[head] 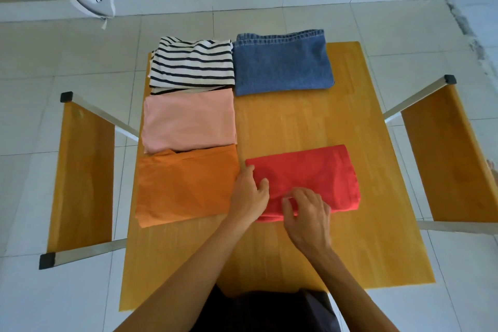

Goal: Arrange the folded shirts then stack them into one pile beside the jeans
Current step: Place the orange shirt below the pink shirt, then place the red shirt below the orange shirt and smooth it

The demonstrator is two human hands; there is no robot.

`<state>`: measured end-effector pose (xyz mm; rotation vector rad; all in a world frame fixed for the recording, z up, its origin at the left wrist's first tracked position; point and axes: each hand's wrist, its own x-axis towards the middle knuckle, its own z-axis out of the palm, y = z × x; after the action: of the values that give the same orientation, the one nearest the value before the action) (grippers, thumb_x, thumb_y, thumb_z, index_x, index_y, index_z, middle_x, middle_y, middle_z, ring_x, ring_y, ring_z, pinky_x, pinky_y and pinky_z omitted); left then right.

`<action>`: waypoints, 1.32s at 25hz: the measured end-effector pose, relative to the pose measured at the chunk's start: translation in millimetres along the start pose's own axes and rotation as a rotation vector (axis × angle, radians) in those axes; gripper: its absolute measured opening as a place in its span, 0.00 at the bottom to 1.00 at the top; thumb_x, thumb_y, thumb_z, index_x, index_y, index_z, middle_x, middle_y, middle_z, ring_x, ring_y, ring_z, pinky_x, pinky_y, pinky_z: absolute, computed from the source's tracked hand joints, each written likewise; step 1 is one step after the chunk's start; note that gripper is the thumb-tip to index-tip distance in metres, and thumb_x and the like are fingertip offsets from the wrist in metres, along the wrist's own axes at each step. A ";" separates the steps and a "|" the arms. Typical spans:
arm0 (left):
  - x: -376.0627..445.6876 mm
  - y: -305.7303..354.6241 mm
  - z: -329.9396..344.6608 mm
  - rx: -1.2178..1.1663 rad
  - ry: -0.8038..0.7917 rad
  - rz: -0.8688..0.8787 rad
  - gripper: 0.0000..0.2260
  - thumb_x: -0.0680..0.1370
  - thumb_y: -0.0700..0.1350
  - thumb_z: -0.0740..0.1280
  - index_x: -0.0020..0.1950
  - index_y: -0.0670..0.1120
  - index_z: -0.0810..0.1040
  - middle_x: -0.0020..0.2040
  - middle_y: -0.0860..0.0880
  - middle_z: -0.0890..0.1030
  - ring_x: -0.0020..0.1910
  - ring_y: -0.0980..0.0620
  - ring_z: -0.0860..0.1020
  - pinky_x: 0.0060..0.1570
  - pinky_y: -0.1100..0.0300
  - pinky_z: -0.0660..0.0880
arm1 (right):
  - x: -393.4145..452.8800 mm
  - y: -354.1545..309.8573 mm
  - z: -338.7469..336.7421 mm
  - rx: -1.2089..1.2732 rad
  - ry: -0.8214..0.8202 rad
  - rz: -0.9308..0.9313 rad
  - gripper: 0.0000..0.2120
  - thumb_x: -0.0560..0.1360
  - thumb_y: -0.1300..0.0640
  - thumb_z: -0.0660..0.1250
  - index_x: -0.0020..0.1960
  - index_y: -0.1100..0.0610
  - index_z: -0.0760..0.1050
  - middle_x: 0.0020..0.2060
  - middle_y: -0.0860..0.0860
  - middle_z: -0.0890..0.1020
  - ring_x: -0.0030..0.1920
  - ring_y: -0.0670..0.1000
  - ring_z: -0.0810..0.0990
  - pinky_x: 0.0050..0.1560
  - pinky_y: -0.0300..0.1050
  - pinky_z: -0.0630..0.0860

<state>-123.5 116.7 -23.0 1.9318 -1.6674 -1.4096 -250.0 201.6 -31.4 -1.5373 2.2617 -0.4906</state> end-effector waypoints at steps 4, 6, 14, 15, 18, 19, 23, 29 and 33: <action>-5.6 1.0 8.4 -0.011 0.114 -0.084 0.28 0.79 0.51 0.64 0.76 0.45 0.62 0.69 0.45 0.70 0.67 0.45 0.73 0.66 0.49 0.73 | 16.7 30.6 -30.3 0.045 0.111 0.336 0.17 0.75 0.48 0.70 0.60 0.54 0.77 0.63 0.56 0.76 0.64 0.60 0.71 0.63 0.60 0.66; -9.6 -0.5 7.3 0.016 0.134 -0.104 0.28 0.78 0.50 0.65 0.76 0.46 0.61 0.67 0.45 0.71 0.65 0.45 0.74 0.64 0.49 0.74 | 37.2 45.4 -40.6 0.031 0.022 0.485 0.31 0.73 0.38 0.69 0.68 0.57 0.70 0.68 0.58 0.71 0.69 0.61 0.66 0.66 0.63 0.64; -26.2 2.9 8.5 -0.129 -0.044 -0.304 0.18 0.76 0.57 0.67 0.54 0.43 0.78 0.49 0.48 0.83 0.40 0.53 0.80 0.40 0.59 0.77 | 77.1 88.7 -55.0 0.210 -0.254 0.603 0.52 0.56 0.24 0.72 0.69 0.56 0.68 0.61 0.55 0.78 0.60 0.59 0.77 0.57 0.58 0.77; -27.3 2.6 7.4 -0.181 -0.068 -0.319 0.18 0.76 0.59 0.67 0.52 0.44 0.79 0.45 0.49 0.84 0.40 0.52 0.80 0.40 0.58 0.77 | 75.0 93.6 -58.6 0.274 -0.293 0.606 0.47 0.58 0.26 0.73 0.65 0.56 0.72 0.57 0.53 0.80 0.55 0.57 0.79 0.54 0.56 0.79; -34.3 3.0 3.9 -0.265 -0.073 -0.328 0.18 0.75 0.59 0.68 0.55 0.47 0.79 0.48 0.51 0.83 0.46 0.52 0.81 0.46 0.57 0.78 | 59.9 100.1 -63.2 0.419 -0.379 0.613 0.31 0.64 0.30 0.74 0.56 0.52 0.79 0.49 0.50 0.84 0.49 0.55 0.83 0.54 0.57 0.81; -36.8 1.5 3.5 -0.258 -0.074 -0.328 0.18 0.76 0.58 0.68 0.57 0.47 0.78 0.50 0.51 0.82 0.48 0.51 0.81 0.49 0.57 0.78 | 53.1 99.3 -63.5 0.463 -0.382 0.607 0.28 0.65 0.31 0.74 0.55 0.51 0.79 0.48 0.49 0.84 0.49 0.55 0.83 0.54 0.58 0.81; -55.0 -2.5 2.8 -0.219 -0.135 -0.333 0.10 0.75 0.55 0.68 0.50 0.51 0.77 0.50 0.53 0.82 0.48 0.54 0.80 0.51 0.57 0.78 | 30.4 87.9 -71.2 0.720 -0.328 0.653 0.24 0.68 0.42 0.77 0.58 0.54 0.78 0.48 0.51 0.85 0.48 0.55 0.85 0.50 0.54 0.82; -87.2 -16.8 -20.8 -0.358 -0.192 -0.288 0.11 0.73 0.45 0.67 0.55 0.51 0.79 0.51 0.51 0.84 0.49 0.53 0.82 0.53 0.55 0.79 | -6.8 60.1 -78.9 0.860 -0.434 0.644 0.21 0.71 0.49 0.76 0.60 0.54 0.78 0.48 0.55 0.87 0.48 0.59 0.87 0.49 0.57 0.83; -110.1 -53.3 -66.0 -0.479 -0.075 -0.312 0.17 0.73 0.40 0.70 0.60 0.51 0.74 0.54 0.51 0.82 0.51 0.52 0.81 0.45 0.60 0.77 | -23.1 23.2 -73.4 0.925 -0.550 0.609 0.18 0.74 0.48 0.73 0.61 0.54 0.80 0.50 0.54 0.88 0.50 0.58 0.87 0.53 0.56 0.82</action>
<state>-27.3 202.3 29.3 1.9174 -0.9502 -1.8102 -295.9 237.1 24.0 -0.4137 1.5656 -0.6773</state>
